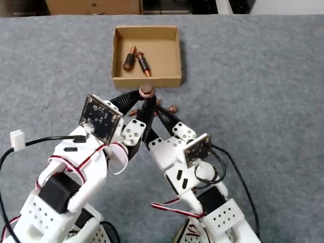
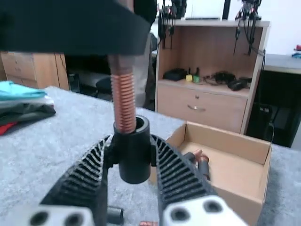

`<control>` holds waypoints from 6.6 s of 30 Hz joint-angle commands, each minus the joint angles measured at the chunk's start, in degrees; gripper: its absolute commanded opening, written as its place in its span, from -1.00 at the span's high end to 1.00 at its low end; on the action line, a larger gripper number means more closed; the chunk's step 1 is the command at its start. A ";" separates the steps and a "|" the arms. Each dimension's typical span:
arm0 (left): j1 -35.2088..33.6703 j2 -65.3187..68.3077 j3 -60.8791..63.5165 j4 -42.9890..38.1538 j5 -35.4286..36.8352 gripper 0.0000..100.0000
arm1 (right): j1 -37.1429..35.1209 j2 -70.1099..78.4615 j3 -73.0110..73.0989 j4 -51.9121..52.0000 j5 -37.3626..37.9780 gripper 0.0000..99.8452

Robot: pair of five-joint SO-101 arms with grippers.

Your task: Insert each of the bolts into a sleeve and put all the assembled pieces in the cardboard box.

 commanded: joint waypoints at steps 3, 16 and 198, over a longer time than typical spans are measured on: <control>0.00 -0.04 -0.35 -1.23 -0.62 0.96 | 1.10 -1.01 -0.22 0.18 -3.25 1.00; -1.93 0.04 5.19 -8.09 -0.62 0.96 | 1.01 -1.01 -0.13 0.70 -3.34 1.00; -73.32 1.89 9.85 39.12 7.12 0.27 | -9.63 146.33 -165.05 99.08 -13.19 0.81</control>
